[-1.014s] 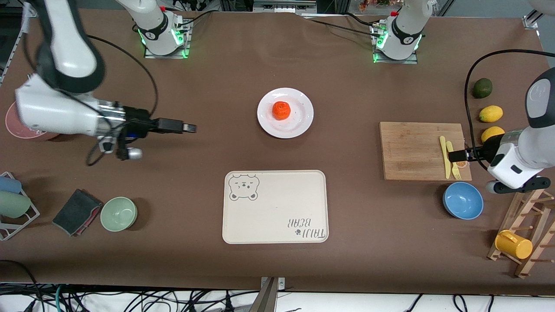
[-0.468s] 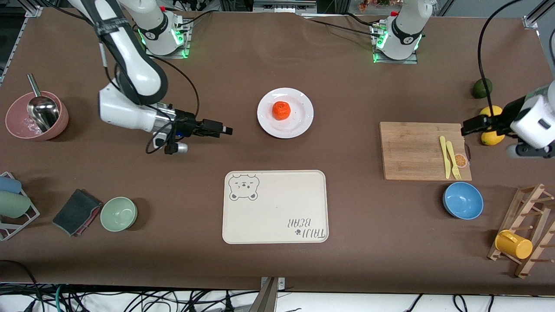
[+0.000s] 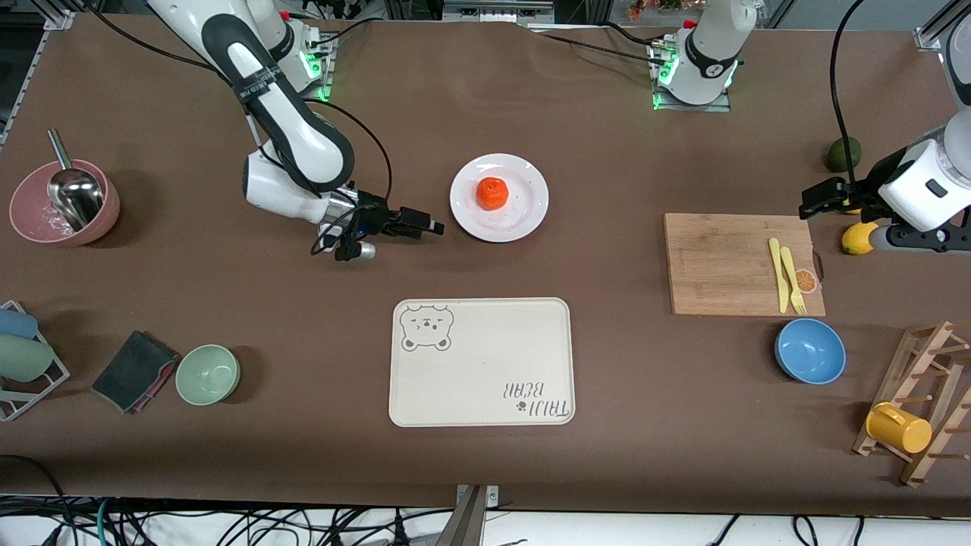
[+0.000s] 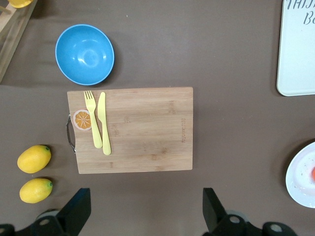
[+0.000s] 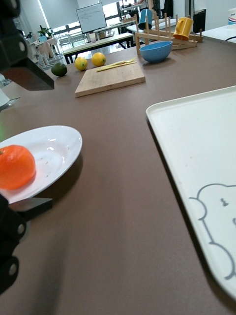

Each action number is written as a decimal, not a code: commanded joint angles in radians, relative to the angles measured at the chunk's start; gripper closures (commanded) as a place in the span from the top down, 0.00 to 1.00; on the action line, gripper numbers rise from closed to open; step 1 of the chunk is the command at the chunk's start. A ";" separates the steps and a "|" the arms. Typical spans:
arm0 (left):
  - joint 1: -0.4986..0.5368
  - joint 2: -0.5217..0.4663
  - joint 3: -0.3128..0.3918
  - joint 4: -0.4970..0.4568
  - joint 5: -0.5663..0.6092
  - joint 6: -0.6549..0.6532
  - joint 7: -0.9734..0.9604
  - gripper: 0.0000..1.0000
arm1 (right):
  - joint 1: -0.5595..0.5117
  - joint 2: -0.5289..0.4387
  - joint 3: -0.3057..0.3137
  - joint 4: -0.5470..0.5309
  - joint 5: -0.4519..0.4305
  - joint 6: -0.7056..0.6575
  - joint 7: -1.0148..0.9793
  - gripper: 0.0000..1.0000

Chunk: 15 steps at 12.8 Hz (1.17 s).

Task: Place orange and plate with both arms
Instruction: 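Grip the white plate rim with the right gripper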

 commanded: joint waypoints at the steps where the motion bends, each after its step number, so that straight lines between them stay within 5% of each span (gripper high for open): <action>1: -0.004 -0.012 0.007 -0.020 -0.001 0.010 0.028 1.00 | -0.011 -0.003 0.013 -0.062 0.115 0.005 -0.215 0.96; 8: -0.010 -0.006 0.003 -0.020 0.065 0.007 0.045 1.00 | -0.010 0.135 0.065 -0.064 0.416 0.004 -0.680 0.91; 13: 0.016 -0.006 0.007 -0.018 0.048 0.007 0.051 1.00 | 0.026 0.172 0.066 -0.061 0.471 0.017 -0.778 0.65; 15: 0.013 -0.005 0.006 -0.018 0.049 0.007 0.049 1.00 | 0.041 0.172 0.066 -0.059 0.473 0.017 -0.779 0.65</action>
